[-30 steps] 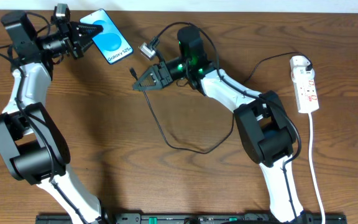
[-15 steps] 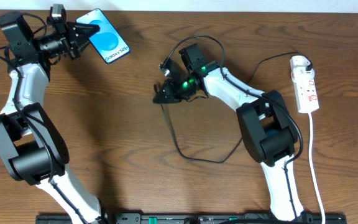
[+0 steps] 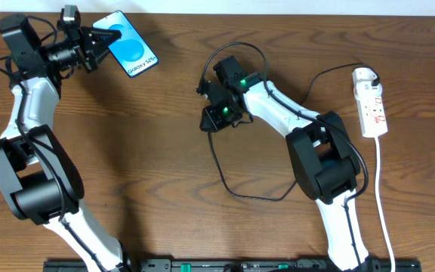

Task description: Plug charger to phone and switch on socket

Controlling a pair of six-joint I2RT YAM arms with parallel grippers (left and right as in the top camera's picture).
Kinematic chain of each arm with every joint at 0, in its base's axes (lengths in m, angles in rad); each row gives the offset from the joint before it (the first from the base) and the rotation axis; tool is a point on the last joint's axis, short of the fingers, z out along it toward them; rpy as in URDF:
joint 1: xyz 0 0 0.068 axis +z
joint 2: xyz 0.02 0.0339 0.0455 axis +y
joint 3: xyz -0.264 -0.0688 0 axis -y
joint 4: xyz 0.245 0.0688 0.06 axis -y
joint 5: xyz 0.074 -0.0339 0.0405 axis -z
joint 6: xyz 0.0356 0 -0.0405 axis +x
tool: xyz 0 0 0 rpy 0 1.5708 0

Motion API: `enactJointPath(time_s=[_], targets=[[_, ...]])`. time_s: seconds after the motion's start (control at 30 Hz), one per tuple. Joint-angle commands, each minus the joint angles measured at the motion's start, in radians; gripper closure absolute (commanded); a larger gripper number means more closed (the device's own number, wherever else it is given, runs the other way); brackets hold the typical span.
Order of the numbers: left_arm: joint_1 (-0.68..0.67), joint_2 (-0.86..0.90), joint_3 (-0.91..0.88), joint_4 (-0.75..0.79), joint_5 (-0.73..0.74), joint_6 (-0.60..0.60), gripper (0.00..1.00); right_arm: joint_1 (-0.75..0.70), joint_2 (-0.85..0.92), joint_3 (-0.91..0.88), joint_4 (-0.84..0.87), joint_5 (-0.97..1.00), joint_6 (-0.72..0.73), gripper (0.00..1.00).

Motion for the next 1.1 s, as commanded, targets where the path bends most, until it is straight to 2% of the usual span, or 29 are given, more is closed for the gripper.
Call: enactJointPath(time_s=[0.0,0.07,0.17,0.23,0.3,0.43,0.67,1.07], targets=[[0.003,-0.008,0.011,0.006,0.021,-0.002,0.93,-0.002,-0.023,0.061,-0.032,0.06,-0.031,0.67],[0.002,-0.008,0.011,0.006,0.021,-0.002,0.93,-0.005,-0.023,0.082,-0.042,0.064,-0.025,0.66],[0.002,-0.008,0.011,0.006,0.021,-0.002,0.93,-0.014,-0.023,0.101,-0.036,0.071,0.064,0.66],[0.002,-0.008,0.011,0.006,0.021,-0.002,0.92,-0.018,-0.023,0.101,-0.031,0.071,0.136,0.66],[0.002,-0.008,0.011,0.006,0.021,-0.002,0.93,-0.021,-0.019,0.098,-0.042,0.104,0.281,0.67],[0.002,-0.008,0.011,0.006,0.021,-0.002,0.92,-0.021,-0.016,0.097,-0.072,0.116,0.433,0.75],[0.002,-0.008,0.011,0.006,0.021,-0.002,0.92,-0.008,0.011,0.097,-0.057,0.138,0.519,0.73],[0.002,-0.008,0.011,0.006,0.024,-0.002,0.92,0.002,0.052,0.097,-0.04,0.13,0.58,0.75]])
